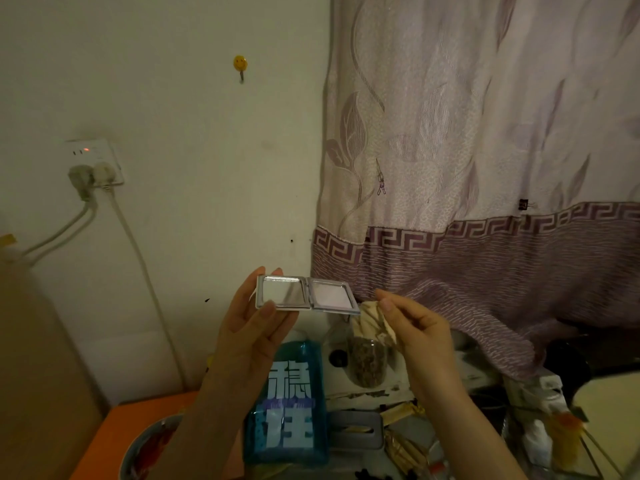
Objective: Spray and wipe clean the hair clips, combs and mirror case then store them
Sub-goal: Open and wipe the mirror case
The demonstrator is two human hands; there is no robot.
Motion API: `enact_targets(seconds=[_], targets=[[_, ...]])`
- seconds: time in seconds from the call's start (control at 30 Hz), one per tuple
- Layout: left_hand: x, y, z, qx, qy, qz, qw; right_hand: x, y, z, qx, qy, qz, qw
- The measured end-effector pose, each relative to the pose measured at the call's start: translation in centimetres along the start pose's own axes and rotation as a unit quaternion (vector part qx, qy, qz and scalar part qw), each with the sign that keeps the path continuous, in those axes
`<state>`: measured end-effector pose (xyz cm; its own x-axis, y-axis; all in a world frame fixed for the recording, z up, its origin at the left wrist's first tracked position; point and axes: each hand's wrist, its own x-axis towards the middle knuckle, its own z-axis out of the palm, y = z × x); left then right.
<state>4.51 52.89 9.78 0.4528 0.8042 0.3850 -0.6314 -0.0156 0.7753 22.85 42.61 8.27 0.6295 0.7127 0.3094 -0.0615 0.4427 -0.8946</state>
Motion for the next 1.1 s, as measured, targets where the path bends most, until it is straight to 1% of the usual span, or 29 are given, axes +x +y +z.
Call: enact_targets(seconds=[0.17, 0.3, 0.47, 0.57, 0.7, 0.83, 1.1], targets=[[-0.1, 0.4, -0.1, -0.010, 0.006, -0.008, 1.000, 0.1, -0.2, 0.3, 0.029, -0.088, 0.024, 0.995], [-0.1, 0.6, -0.1, -0.017, 0.009, -0.028, 0.999, 0.6, -0.2, 0.6, 0.053, -0.135, 0.052, 0.988], [-0.1, 0.8, 0.1, -0.036, 0.018, -0.035, 0.999, 1.4, -0.4, 0.4, 0.024, -0.182, 0.055, 0.981], [-0.1, 0.7, -0.1, -0.018, 0.008, -0.026, 0.999, 1.8, -0.6, 0.5, -0.007, -0.213, 0.056, 0.975], [0.0, 0.3, -0.8, -0.008, -0.011, -0.013, 1.000, 2.1, -0.9, 0.5, -0.016, -0.239, 0.060, 0.969], [0.3, 0.1, -1.1, 0.016, -0.026, -0.004, 1.000, 2.2, -0.9, 0.4, 0.001, -0.258, 0.068, 0.964], [0.6, 1.0, -1.7, 0.142, -0.067, 0.038, 0.987, 2.3, -0.8, 0.3, -0.006, -0.250, 0.053, 0.967]])
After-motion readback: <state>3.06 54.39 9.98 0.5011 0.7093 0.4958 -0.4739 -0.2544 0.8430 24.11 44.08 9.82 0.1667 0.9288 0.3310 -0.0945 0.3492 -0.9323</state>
